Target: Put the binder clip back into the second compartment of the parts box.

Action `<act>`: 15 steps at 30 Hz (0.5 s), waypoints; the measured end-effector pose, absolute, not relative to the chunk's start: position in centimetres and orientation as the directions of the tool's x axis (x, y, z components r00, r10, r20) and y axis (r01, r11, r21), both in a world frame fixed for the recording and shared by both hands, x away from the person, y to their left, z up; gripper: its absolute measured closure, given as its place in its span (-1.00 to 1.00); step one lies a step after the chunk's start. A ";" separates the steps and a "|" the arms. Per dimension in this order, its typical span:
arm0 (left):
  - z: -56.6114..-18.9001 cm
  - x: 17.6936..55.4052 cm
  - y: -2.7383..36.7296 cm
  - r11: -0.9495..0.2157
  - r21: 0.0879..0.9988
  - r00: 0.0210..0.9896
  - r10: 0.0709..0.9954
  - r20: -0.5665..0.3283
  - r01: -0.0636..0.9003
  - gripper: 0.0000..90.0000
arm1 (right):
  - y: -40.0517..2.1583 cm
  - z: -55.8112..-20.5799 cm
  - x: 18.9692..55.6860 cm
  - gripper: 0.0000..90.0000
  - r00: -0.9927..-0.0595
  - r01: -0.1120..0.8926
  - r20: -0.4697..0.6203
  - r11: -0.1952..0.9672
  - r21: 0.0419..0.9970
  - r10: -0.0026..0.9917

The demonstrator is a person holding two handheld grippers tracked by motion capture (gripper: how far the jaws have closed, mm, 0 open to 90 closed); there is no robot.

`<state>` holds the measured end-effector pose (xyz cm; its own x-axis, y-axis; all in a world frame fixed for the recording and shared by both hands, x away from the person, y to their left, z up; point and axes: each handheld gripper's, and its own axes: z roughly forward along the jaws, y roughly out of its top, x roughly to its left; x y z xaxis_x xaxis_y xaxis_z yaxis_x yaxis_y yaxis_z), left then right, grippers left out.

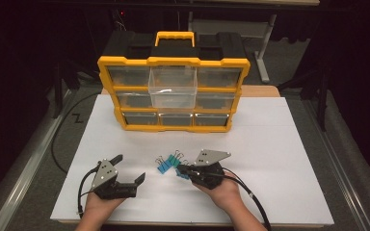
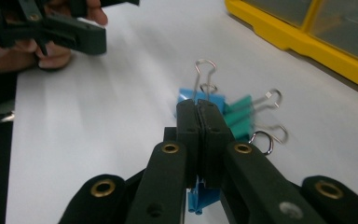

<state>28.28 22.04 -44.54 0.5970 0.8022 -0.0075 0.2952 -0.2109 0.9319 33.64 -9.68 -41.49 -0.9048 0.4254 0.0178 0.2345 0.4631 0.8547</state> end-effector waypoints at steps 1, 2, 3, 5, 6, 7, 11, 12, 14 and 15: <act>-44.6 28.3 22.0 -0.210 0.934 0.597 0.802 -0.005 0.289 -0.99 | -10.5 -41.4 33.5 1.00 -0.898 0.243 0.012 0.472 0.847 0.440; -44.6 28.3 22.0 -0.210 0.934 0.597 0.802 -0.005 0.289 -0.99 | -10.5 -41.4 33.5 1.00 -0.898 0.243 0.012 0.472 0.847 0.440; -44.6 28.4 22.0 -0.208 0.939 0.600 0.800 0.003 0.273 -0.99 | -11.5 -41.3 33.4 1.00 -0.889 0.260 0.014 0.479 0.839 0.457; -44.6 28.4 22.0 -0.207 0.939 0.598 0.801 0.000 0.276 -0.99 | -12.4 -41.2 33.4 1.00 -0.883 0.272 0.012 0.490 0.829 0.470; -44.6 28.4 22.0 -0.207 0.939 0.598 0.801 0.000 0.276 -0.99 | -12.4 -41.2 33.4 1.00 -0.883 0.272 0.012 0.490 0.829 0.470; -44.6 28.4 22.0 -0.207 0.937 0.598 0.801 -0.002 0.281 -0.99 | -13.4 -41.1 33.4 1.00 -0.873 0.305 0.031 0.496 0.813 0.487; -44.6 28.4 22.0 -0.208 0.936 0.604 0.797 -0.006 0.284 -0.99 | -14.9 -40.4 33.3 1.00 -0.859 0.327 0.028 0.506 0.798 0.511; -44.6 28.4 22.0 -0.208 0.936 0.604 0.797 -0.006 0.284 -0.99 | -14.9 -40.4 33.3 1.00 -0.859 0.327 0.028 0.506 0.798 0.511; -44.6 28.4 22.0 -0.212 0.934 0.605 0.796 -0.005 0.288 -0.99 | -15.5 -40.0 33.2 1.00 -0.855 0.333 0.018 0.523 0.785 0.518; -44.6 28.4 22.0 -0.213 0.933 0.604 0.797 -0.005 0.289 -0.99 | -15.8 -39.8 33.2 1.00 -0.853 0.339 0.010 0.540 0.771 0.522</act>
<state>28.38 21.97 -44.57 0.6044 0.7967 -0.0050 0.2886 -0.2132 0.9334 33.25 -15.82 -39.81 -0.8529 0.5219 0.0099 0.3391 0.5395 0.7707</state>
